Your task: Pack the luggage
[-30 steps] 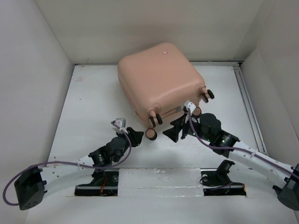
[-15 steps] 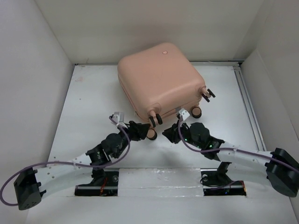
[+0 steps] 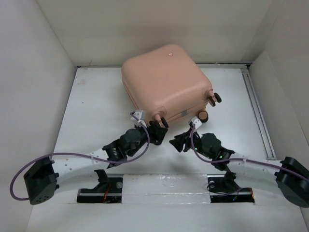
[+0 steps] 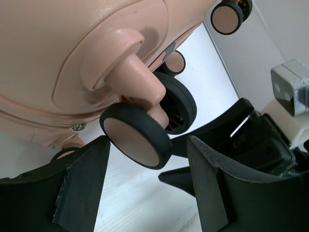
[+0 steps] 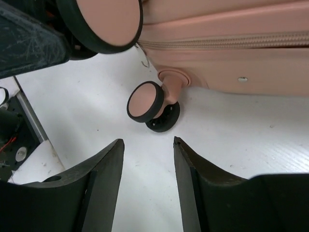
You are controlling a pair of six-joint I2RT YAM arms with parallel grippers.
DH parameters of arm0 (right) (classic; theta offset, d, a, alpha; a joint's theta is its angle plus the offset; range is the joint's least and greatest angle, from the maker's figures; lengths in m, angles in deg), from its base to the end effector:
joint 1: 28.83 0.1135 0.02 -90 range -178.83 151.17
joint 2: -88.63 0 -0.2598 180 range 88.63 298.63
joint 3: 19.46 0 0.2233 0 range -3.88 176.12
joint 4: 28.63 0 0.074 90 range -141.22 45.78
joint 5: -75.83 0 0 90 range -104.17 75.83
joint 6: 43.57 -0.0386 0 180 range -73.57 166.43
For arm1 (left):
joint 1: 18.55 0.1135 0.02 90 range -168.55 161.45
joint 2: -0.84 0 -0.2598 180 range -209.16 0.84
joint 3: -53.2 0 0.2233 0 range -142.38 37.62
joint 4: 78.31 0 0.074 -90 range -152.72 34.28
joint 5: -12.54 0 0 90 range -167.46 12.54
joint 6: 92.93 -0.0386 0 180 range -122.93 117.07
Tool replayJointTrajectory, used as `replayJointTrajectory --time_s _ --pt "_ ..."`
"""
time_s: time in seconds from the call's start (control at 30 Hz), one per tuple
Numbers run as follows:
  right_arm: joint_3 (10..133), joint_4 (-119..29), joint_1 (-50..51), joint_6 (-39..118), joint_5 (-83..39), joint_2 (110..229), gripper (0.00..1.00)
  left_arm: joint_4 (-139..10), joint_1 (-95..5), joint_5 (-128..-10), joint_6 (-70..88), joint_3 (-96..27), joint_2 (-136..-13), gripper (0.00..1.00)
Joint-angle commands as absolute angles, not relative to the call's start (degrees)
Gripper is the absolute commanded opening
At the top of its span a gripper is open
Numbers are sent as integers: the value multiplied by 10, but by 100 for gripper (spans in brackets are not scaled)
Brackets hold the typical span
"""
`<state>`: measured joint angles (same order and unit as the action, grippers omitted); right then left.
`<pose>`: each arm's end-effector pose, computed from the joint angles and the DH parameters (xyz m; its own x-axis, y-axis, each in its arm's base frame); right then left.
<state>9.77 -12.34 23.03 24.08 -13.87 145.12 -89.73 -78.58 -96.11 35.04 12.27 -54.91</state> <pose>0.1148 0.1459 0.2064 -0.4066 0.0980 -0.9084 -0.6798 0.6318 0.3724 0.1106 -0.1671 0.2646 -0.4302 -0.4208 -0.7986 0.5031 0.6227 -0.5992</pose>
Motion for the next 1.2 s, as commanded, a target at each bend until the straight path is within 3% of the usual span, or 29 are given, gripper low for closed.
replayJointTrajectory --time_s 0.0,0.07,0.23,0.27,0.4,0.57,0.73,0.8,0.83,0.97,1.0,1.17 --pt "85 -52 236 225 -129 1453 52 -938 -788 -950 341 83 -568 59" --pt "80 -38 236 225 -135 1468 53 -944 -788 -950 327 55 -586 57" --pt "73 17 236 225 -141 1488 53 -950 -788 -929 309 -10 -669 39" --pt "73 17 236 225 -141 1488 53 -950 -788 -924 309 -27 -680 27" --pt "68 23 236 231 -134 1483 53 -970 -788 -905 303 -70 -725 11" --pt "48 -10 236 231 -115 1418 53 -965 -788 -899 282 -125 -768 1" --pt "19 -36 236 231 -84 1364 53 -958 -788 -868 293 -185 -806 1" --pt "14 -36 236 231 -84 1358 53 -958 -794 -862 304 -190 -806 7" --pt "14 -31 236 231 -84 1358 53 -958 -794 -862 304 -184 -799 19" --pt "19 -26 236 238 -70 1371 47 -945 -805 -882 309 -143 -754 49" --pt "19 -26 236 238 -70 1371 46 -937 -814 -897 309 -132 -741 52" --pt "25 -54 236 231 -41 1371 53 -923 -845 -1024 327 -28 -618 48"
